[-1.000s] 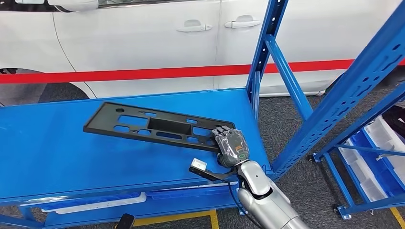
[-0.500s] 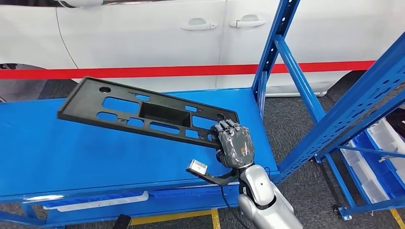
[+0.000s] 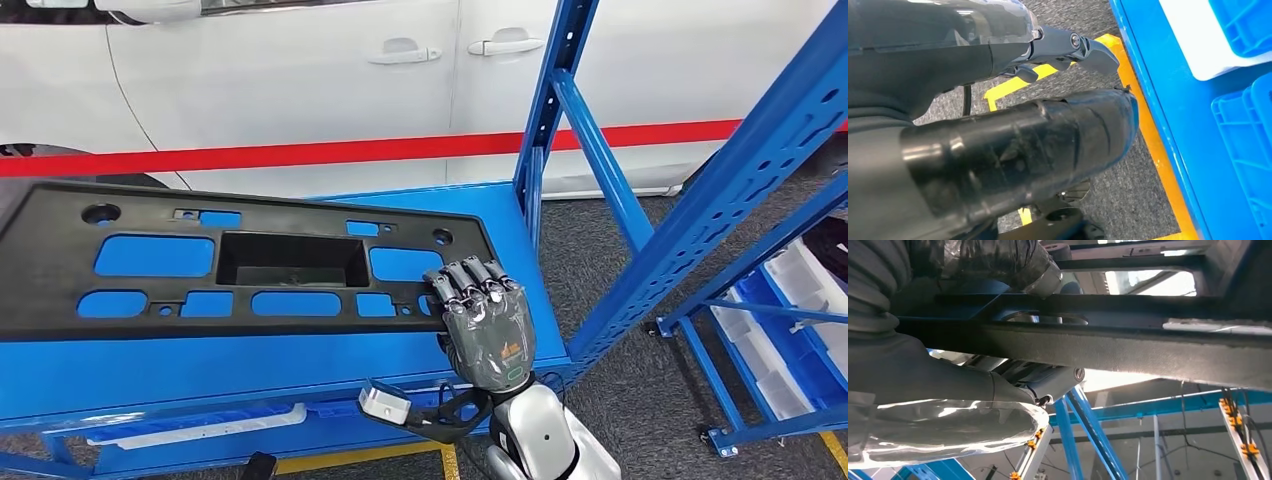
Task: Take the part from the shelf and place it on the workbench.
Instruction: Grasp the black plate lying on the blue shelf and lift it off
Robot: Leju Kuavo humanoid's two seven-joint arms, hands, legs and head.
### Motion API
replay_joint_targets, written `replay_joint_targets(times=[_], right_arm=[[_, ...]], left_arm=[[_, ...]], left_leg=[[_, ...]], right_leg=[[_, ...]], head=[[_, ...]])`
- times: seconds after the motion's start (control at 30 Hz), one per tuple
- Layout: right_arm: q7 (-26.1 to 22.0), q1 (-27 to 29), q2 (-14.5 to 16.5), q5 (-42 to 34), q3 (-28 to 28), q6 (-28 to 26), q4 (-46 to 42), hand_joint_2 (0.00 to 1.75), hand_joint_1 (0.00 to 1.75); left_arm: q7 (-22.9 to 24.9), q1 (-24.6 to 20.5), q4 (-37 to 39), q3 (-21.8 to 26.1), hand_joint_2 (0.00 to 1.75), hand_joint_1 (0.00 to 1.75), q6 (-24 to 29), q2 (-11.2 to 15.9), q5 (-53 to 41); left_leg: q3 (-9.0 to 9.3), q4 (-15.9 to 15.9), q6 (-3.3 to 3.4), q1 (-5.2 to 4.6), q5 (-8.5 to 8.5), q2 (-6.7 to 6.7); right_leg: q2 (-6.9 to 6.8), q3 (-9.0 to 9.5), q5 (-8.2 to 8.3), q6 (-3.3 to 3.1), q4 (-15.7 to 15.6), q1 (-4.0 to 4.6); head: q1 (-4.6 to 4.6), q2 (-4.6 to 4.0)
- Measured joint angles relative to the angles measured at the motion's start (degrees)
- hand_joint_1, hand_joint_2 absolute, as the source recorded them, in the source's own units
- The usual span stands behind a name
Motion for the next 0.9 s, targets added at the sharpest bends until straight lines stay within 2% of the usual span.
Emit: replay_joint_targets(times=[0.03, 0.13, 0.17, 0.23, 0.3, 0.33, 0.37, 0.4, 0.43, 0.5, 0.53, 0.6, 0.63, 0.7, 0.73, 0.8, 0.83, 0.87, 0.9], right_arm=[[0.0, 0.0, 0.0, 0.0, 0.1, 0.0, -0.3, 1.75, 1.75], [0.1, 0.1, 0.0, 0.0, 0.3, 0.0, -0.9, 1.75, 1.75], [0.1, 0.2, -0.1, 0.0, 0.4, 0.0, -1.0, 1.75, 1.75], [0.1, 0.3, -0.1, 0.0, 0.5, 0.0, -1.3, 1.75, 1.75], [0.1, 0.4, -0.3, 0.0, 0.6, 0.0, -1.4, 1.75, 1.75], [0.2, 0.5, -0.4, 0.0, 0.7, -0.1, -1.4, 1.75, 1.75], [0.5, 0.5, -0.5, 0.0, 0.9, -0.1, -1.4, 1.75, 1.75], [1.0, 0.4, -0.7, 0.0, 1.2, -0.2, -1.5, 1.75, 1.75], [2.0, 0.1, -1.0, 0.0, 1.7, -0.2, -1.6, 1.75, 1.75], [4.8, -1.1, -1.8, 0.0, 3.2, -0.1, -1.9, 1.75, 1.75], [6.6, -1.9, -2.3, 0.0, 4.2, 0.1, -2.1, 1.75, 1.75], [9.8, -3.4, -3.1, 0.0, 6.5, 0.3, -2.2, 1.75, 1.75], [10.9, -3.9, -3.4, 0.0, 7.6, 0.4, -2.2, 1.75, 1.75], [11.7, -4.6, -3.6, 0.0, 9.4, 0.5, -2.1, 1.75, 1.75], [11.8, -4.8, -3.7, 0.0, 10.1, 0.4, -2.0, 1.75, 1.75], [11.7, -4.9, -3.7, 0.0, 11.3, 0.3, -1.7, 1.75, 1.75], [11.7, -4.9, -3.7, 0.0, 11.7, 0.3, -1.5, 1.75, 1.75], [11.6, -4.8, -3.7, 0.0, 11.9, 0.3, -1.3, 1.75, 1.75], [11.4, -4.6, -3.7, 0.0, 12.1, 0.3, -1.1, 1.75, 1.75]], left_arm=[[0.0, 0.0, 0.0, 0.0, 0.0, 0.0, 0.0, 0.0, 0.0], [0.0, 0.1, 0.0, 0.0, 0.0, 0.0, 0.0, 0.0, 0.0], [0.0, 0.1, 0.0, 0.1, 0.0, 0.0, 0.0, 0.0, 0.0], [0.0, 0.0, 0.0, 0.1, 0.0, 0.0, 0.0, 0.0, 0.0], [0.0, 0.1, 0.0, 0.1, 0.0, 0.0, 0.0, 0.0, 0.0], [0.0, 0.1, 0.0, 0.1, 0.0, 0.0, 0.0, 0.0, 0.1], [-0.1, 0.2, 0.0, 0.1, 0.0, 0.0, 0.0, 0.0, 0.2], [-0.1, 0.2, 0.0, 0.1, 0.0, 0.0, -0.1, 0.0, 0.3], [-0.2, 0.2, 0.0, 0.1, 0.0, 0.0, -0.2, 0.0, 0.5], [-0.5, 0.1, 0.0, 0.2, 0.0, 0.0, -0.6, 0.0, 0.8], [-0.7, 0.1, 0.0, 0.2, 0.44, 0.0, -0.8, 0.0, 1.0], [-1.2, 0.1, 0.0, 0.3, 1.31, 0.0, -1.3, 0.0, 1.2], [-1.5, 0.1, 0.0, 0.4, 1.75, 0.0, -1.5, 0.0, 1.2], [-1.9, 0.1, 0.0, 0.4, 1.75, 0.0, -1.8, 0.0, 1.3], [-2.1, 0.1, 0.0, 0.4, 1.75, 0.0, -1.8, 0.0, 1.4], [-2.1, 0.2, 0.0, 0.5, 1.75, 0.0, -1.6, 0.1, 1.5], [-1.8, 0.2, 0.0, 0.5, 1.75, 0.0, -1.2, 0.1, 1.6], [-1.2, 0.3, 0.0, 0.6, 1.75, 0.0, -0.5, 0.1, 1.5], [-0.4, 0.4, 0.0, 0.6, 1.75, 0.0, 0.4, 0.1, 1.3]], left_leg=[[0.56, -1.2, 0.28, -0.13, 0.16, -0.03], [0.68, -1.9, 1.26, -0.17, 0.43, -0.06], [0.77, -2.1, 1.7, -0.05, 0.62, -0.03], [0.88, -2.5, 2.4, 0.16, 0.96, 0.05], [0.76, -2.5, 2.59, 0.13, 1.01, 0.07], [0.71, -2.5, 2.59, 0.11, 1.01, 0.08], [0.68, -2.4, 2.57, 0.11, 0.99, 0.07], [0.67, -2.3, 2.51, 0.11, 0.95, 0.03], [0.68, -2.2, 2.41, 0.11, 0.88, -0.02], [0.58, -1.8, 2.01, -0.03, 0.67, -0.08], [0.49, -1.7, 1.73, -0.12, 0.61, -0.08], [0.43, -1.8, 1.04, -0.22, 0.64, -0.06], [0.38, -1.8, 0.67, -0.15, 0.59, -0.05], [-0.27, -0.2, 0.04, -0.01, -0.66, -0.03], [-1.32, 2.1, -0.21, 0.05, -2.14, -0.03], [-4.68, 9.4, -0.63, 0.09, -5.79, -0.03], [-6.2, 12.6, -0.77, 0.11, -6.91, -0.03], [-6.91, 14.1, -0.84, 0.11, -6.94, -0.02], [-6.61, 13.4, -0.82, 0.11, -5.92, -0.01]], right_leg=[[0.02, -0.06, -0.03, 0.26, 0.1, 0.08], [0.02, -0.05, 0.01, 1.15, 0.0, 0.1], [0.01, -0.29, -0.58, 1.43, 0.7, 0.05], [-0.01, -2.13, -3.36, 1.86, 4.9, -0.1], [-0.02, -5.59, -6.84, 2.22, 12.3, -0.22], [-0.03, -6.85, -7.58, 2.35, 15.0, -0.3], [-0.05, -7.18, -7.22, 2.4, 15.7, -0.35], [-0.07, -6.29, -5.76, 2.35, 13.9, -0.38], [-0.09, -4.47, -3.73, 2.21, 10.3, -0.41], [-0.09, -0.84, -1.05, 1.77, 3.0, -0.21], [-0.06, 0.06, -0.58, 1.55, 1.0, -0.05], [0.04, 0.17, -0.49, 1.1, 0.2, 0.27], [0.05, 0.19, -0.35, 0.74, 0.1, 0.16], [-0.03, 0.36, 0.0, -0.04, -0.4, -0.12], [-0.1, 0.42, 0.13, -0.37, -0.6, -0.25], [-0.22, 0.35, 0.12, -0.73, -0.6, -0.13], [-0.25, 0.32, 0.09, -0.77, -0.6, -0.06], [-0.26, 0.32, 0.05, -0.81, -0.5, 0.0], [-0.23, 0.35, -0.01, -0.82, -0.5, 0.03]], head=[[0.01, 0.0], [0.0, 0.01], [0.01, 0.01], [0.04, 0.0], [0.06, 0.0], [0.07, 0.0], [0.06, 0.01], [0.06, 0.01], [0.07, 0.01], [0.05, 0.01], [0.04, 0.01], [0.04, 0.01], [0.04, 0.01], [0.02, 0.01], [0.01, 0.01], [0.0, 0.0], [0.0, 0.0], [0.01, 0.0], [0.0, 0.0]])
